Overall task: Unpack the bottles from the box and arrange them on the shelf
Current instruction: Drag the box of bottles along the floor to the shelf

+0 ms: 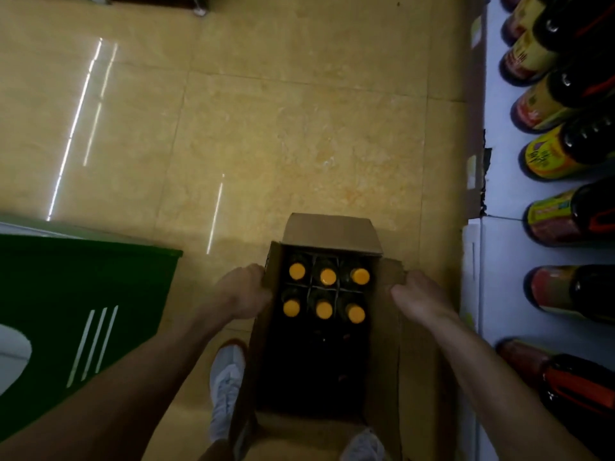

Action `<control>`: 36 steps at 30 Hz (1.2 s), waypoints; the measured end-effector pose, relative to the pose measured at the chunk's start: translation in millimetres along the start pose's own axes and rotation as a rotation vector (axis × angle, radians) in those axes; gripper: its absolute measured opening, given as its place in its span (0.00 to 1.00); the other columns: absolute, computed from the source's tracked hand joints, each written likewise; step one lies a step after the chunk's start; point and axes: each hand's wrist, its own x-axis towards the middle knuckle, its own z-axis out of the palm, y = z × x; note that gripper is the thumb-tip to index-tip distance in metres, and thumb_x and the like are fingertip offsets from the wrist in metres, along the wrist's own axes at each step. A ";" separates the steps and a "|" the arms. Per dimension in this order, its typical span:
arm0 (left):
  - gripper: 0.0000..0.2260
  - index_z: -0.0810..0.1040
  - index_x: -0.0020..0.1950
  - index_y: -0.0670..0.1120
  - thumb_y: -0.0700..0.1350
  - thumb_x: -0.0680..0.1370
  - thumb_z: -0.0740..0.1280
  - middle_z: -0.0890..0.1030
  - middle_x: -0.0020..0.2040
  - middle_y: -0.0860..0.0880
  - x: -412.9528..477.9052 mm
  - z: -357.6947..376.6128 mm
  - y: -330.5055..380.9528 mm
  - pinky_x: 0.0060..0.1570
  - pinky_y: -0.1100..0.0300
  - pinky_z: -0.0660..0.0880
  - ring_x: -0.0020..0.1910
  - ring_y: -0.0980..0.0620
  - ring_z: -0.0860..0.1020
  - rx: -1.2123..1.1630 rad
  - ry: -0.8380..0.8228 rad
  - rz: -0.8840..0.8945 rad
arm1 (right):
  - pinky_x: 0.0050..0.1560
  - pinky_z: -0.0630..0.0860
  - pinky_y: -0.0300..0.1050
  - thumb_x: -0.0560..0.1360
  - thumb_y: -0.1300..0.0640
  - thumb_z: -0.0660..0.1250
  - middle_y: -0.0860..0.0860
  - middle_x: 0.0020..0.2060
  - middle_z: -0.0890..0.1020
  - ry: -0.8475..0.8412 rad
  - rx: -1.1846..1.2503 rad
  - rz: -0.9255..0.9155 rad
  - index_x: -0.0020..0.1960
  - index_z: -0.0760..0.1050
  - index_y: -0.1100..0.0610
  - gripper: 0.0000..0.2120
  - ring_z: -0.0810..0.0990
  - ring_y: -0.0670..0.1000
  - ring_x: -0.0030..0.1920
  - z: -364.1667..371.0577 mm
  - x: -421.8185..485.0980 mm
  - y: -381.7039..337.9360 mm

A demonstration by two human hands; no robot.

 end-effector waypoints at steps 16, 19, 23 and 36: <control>0.13 0.77 0.65 0.49 0.51 0.84 0.63 0.83 0.54 0.50 11.4 7.9 -36.2 0.49 0.53 0.80 0.52 0.48 0.83 -0.338 0.240 0.021 | 0.53 0.74 0.51 0.84 0.49 0.60 0.58 0.54 0.83 0.168 0.167 -0.075 0.55 0.78 0.57 0.13 0.78 0.55 0.49 -13.7 9.1 11.5; 0.24 0.63 0.78 0.55 0.48 0.83 0.65 0.76 0.65 0.50 -1.6 30.5 -60.2 0.52 0.47 0.80 0.61 0.45 0.79 -0.631 0.290 -0.001 | 0.59 0.71 0.50 0.85 0.48 0.59 0.58 0.67 0.78 0.191 0.213 -0.031 0.69 0.73 0.58 0.18 0.76 0.59 0.65 -4.6 5.7 27.9; 0.43 0.46 0.83 0.60 0.41 0.79 0.71 0.67 0.75 0.40 -21.0 66.3 -100.4 0.54 0.41 0.80 0.64 0.41 0.76 -0.360 0.505 -0.017 | 0.54 0.70 0.48 0.82 0.60 0.64 0.54 0.68 0.77 0.313 0.323 -0.064 0.78 0.64 0.52 0.25 0.78 0.59 0.64 14.7 0.5 65.1; 0.36 0.60 0.78 0.58 0.41 0.75 0.73 0.75 0.65 0.56 -37.6 177.1 -83.6 0.62 0.47 0.79 0.67 0.47 0.77 -0.560 0.142 0.016 | 0.65 0.73 0.45 0.83 0.51 0.60 0.53 0.77 0.66 -0.146 -0.230 -0.184 0.83 0.39 0.50 0.38 0.73 0.51 0.70 131.6 -46.8 132.3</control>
